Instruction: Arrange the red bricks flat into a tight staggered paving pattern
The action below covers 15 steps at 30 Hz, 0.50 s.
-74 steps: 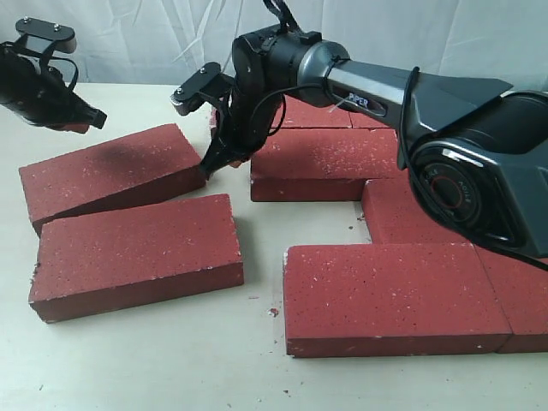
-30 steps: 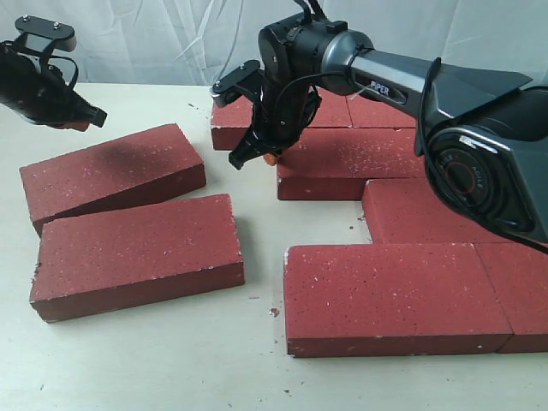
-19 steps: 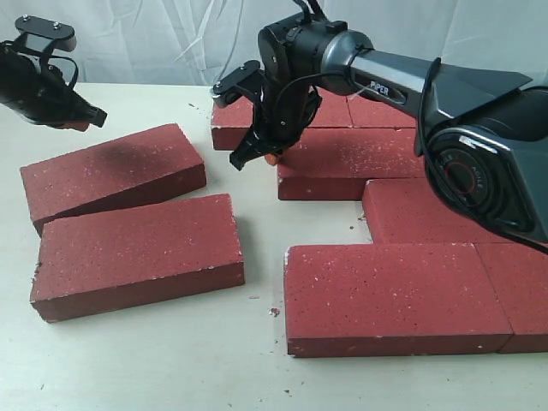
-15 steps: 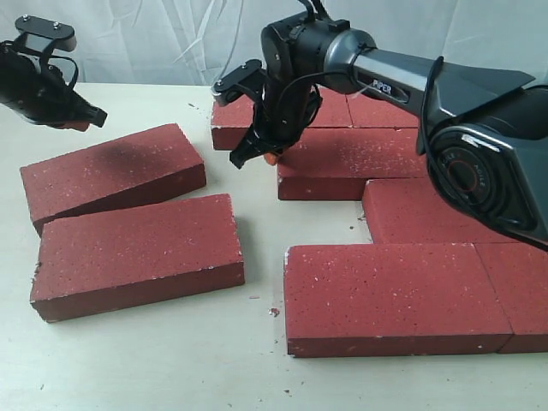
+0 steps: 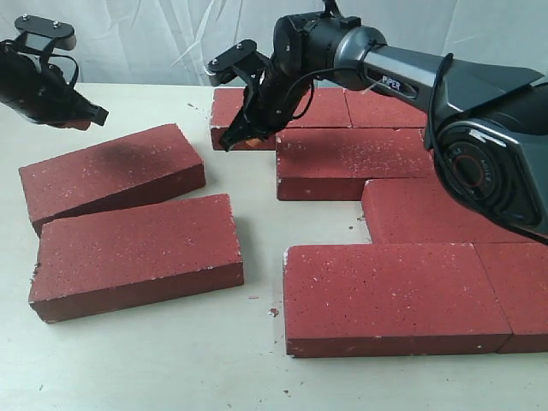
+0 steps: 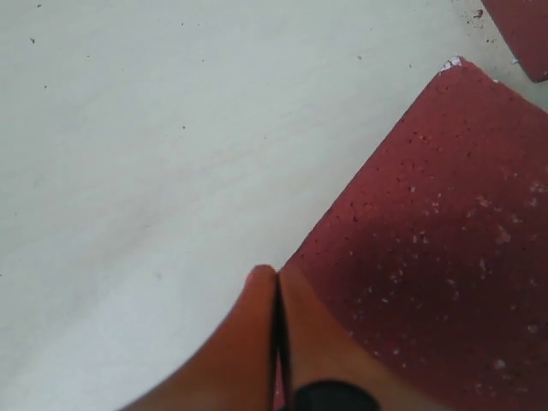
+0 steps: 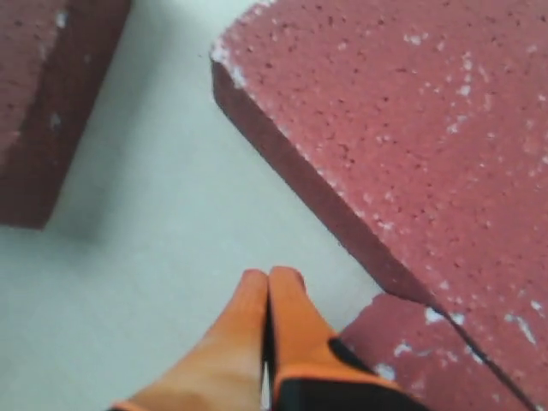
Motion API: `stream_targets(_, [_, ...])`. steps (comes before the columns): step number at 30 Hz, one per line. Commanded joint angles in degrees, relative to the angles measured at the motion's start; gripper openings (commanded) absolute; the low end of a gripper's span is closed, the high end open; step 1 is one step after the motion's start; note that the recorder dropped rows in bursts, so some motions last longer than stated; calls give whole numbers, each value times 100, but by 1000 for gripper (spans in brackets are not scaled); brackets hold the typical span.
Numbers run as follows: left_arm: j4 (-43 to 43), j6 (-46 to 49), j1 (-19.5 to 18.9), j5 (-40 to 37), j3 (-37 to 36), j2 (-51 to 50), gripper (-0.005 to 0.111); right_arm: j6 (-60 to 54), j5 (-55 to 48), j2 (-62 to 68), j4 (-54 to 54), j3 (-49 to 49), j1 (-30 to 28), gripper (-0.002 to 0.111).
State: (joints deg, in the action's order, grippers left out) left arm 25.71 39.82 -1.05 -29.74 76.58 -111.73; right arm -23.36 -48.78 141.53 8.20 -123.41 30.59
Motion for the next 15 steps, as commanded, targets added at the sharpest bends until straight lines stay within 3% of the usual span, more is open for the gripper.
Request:
stream_targets(1, [45, 2, 4, 19, -26, 120, 0, -442, -291, -366, 566, 20, 157, -1])
stream_targets(5, [45, 30, 4, -408, -82, 497, 0, -573, -1039, -834, 514, 20, 299, -1])
stream_targets(10, [333, 136, 4, -537, -643, 1243, 0, -295, -2118, -1300, 273, 20, 335, -1])
stream_targets(15, [176, 217, 4, -821, -1339, 1955, 0, 309, -2118, -1606, 215, 212, 335, -1])
